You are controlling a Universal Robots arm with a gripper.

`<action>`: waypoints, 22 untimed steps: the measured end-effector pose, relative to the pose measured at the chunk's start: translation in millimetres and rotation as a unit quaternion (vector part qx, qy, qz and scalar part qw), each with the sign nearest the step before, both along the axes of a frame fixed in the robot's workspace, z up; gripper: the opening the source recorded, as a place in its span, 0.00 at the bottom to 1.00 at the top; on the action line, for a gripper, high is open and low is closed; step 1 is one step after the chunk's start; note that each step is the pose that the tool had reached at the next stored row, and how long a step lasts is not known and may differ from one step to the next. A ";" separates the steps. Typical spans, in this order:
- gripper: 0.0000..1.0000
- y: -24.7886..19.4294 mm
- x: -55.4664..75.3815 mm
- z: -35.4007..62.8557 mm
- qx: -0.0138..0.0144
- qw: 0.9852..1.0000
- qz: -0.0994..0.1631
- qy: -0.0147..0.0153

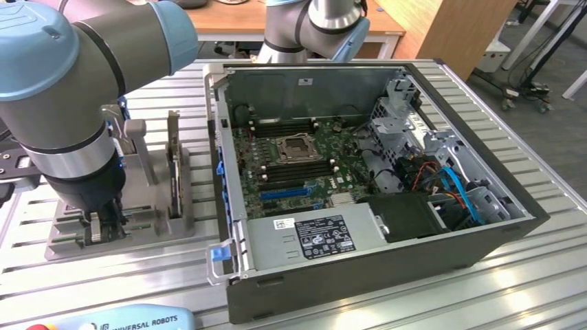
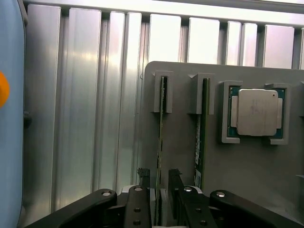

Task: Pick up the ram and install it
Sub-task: 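Pick up the ram and move it above insertion slot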

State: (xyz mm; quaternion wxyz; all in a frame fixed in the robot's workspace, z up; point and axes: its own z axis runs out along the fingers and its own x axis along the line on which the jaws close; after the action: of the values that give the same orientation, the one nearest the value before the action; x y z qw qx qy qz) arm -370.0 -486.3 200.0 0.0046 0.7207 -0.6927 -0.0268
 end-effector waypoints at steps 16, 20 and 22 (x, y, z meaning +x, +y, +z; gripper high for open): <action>0.28 0.0 -3.6 0.0 0.000 1.000 0.000 -0.001; 0.21 -0.8 -3.7 -0.1 0.000 1.000 0.000 -0.001; 0.21 -1.0 -3.7 0.0 0.000 1.000 0.000 -0.001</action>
State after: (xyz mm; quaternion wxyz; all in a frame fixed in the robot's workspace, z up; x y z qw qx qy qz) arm -373.7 -487.3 200.0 0.0039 0.7206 -0.6928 -0.0261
